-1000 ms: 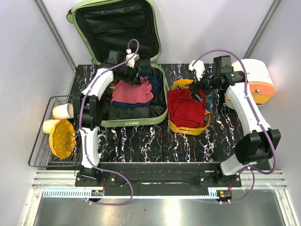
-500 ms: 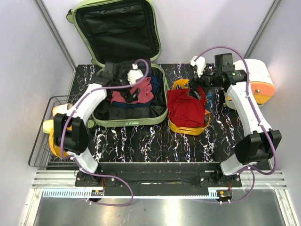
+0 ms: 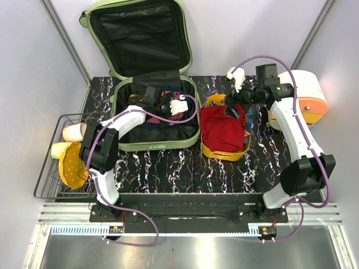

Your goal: Open, take out, and arrange the luggage

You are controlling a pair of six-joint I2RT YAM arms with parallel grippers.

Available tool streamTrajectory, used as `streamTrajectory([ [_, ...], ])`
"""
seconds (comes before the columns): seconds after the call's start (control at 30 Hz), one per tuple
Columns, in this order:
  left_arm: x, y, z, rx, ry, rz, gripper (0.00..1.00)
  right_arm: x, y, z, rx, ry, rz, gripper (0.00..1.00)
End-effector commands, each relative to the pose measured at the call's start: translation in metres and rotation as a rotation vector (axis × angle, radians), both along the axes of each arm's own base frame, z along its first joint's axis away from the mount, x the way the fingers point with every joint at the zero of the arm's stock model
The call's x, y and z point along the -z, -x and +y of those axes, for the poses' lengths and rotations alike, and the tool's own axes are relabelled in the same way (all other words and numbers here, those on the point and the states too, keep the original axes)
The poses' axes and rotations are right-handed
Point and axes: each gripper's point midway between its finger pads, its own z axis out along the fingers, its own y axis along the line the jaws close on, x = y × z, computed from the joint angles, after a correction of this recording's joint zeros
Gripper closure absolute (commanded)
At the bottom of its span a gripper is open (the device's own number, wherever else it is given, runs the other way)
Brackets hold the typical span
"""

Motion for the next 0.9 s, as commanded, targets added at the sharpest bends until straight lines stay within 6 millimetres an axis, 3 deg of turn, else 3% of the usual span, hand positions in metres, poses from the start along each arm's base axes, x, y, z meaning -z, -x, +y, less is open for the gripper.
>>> streamTrajectory([
  [0.0, -0.008, -0.028, -0.004, 0.022, -0.026, -0.139, 0.01, -0.006, -0.002, -0.001, -0.008, 0.001, -0.036, 0.03],
  [0.13, 0.006, -0.033, -0.003, 0.020, -0.059, -0.116, 0.01, -0.005, -0.003, 0.000, -0.009, -0.004, -0.032, 0.03],
  [0.23, 0.005, -0.036, -0.002, 0.007, -0.042, -0.075, 0.14, -0.007, -0.004, 0.001, -0.010, -0.006, -0.035, 0.03],
  [0.33, -0.010, -0.035, -0.003, 0.003, 0.039, -0.006, 0.47, -0.008, -0.003, 0.000, -0.009, -0.005, -0.038, 0.03],
  [0.57, -0.046, -0.034, 0.007, -0.027, 0.150, 0.059, 0.97, -0.012, -0.005, 0.003, -0.015, -0.023, -0.055, 0.03],
  [0.67, -0.062, -0.034, 0.012, -0.060, 0.207, 0.111, 1.00, -0.016, -0.007, 0.008, -0.031, -0.047, -0.076, 0.03],
  [0.87, -0.096, -0.009, 0.019, -0.039, 0.275, 0.151, 1.00, -0.034, -0.004, 0.031, -0.133, -0.175, -0.218, 0.01],
])
